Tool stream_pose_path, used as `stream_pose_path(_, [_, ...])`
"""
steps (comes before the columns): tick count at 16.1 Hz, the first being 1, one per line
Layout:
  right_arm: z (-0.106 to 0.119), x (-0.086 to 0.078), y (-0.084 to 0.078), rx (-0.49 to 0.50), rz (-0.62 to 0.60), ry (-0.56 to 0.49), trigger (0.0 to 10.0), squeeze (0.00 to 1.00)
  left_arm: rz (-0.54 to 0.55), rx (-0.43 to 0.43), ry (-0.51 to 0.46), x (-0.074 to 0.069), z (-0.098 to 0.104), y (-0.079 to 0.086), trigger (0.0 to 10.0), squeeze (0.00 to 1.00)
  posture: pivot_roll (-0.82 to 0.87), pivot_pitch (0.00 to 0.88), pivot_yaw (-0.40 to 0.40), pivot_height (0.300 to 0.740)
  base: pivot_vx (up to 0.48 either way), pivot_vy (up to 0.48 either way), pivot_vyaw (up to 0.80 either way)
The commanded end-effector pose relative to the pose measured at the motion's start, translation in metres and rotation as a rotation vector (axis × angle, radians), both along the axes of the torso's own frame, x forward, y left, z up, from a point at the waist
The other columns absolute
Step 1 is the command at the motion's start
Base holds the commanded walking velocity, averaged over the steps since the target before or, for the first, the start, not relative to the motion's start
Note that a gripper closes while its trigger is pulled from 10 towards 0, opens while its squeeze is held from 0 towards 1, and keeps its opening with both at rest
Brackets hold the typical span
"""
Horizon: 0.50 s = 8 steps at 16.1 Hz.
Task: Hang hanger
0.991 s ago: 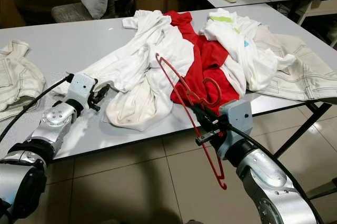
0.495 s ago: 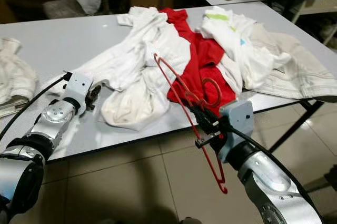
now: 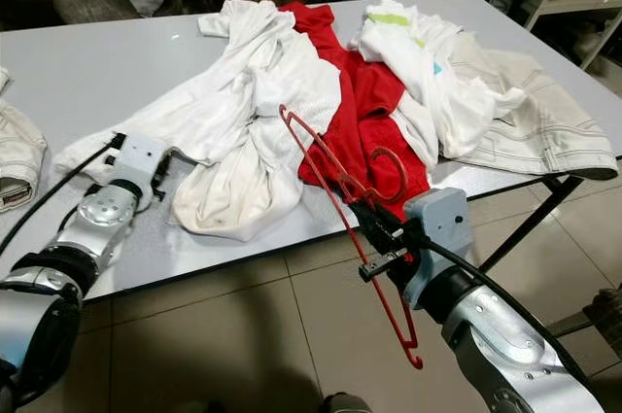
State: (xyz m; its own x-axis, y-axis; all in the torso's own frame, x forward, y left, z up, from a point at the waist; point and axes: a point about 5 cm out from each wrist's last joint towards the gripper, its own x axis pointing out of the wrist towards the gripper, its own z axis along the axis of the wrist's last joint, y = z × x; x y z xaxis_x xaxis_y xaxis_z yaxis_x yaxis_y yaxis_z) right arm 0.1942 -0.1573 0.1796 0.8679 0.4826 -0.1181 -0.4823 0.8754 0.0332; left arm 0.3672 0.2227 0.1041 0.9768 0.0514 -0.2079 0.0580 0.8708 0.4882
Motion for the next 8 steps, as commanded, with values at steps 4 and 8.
stream_pose_path(4, [0.0014,-0.0019,-0.0016,-0.001,-0.007,0.008,10.0,0.00,0.016,0.033,-0.029,0.0031,0.0063,0.0006,0.0,0.00,-0.34,0.094,-0.011,0.740,0.000,0.000,0.00])
stream_pose_path(8, [0.0020,0.0004,-0.0012,0.000,-0.002,0.009,10.0,0.00,0.019,0.038,-0.023,0.0017,0.0037,0.0009,0.0,0.00,-0.34,0.084,-0.013,0.740,0.000,0.000,0.00])
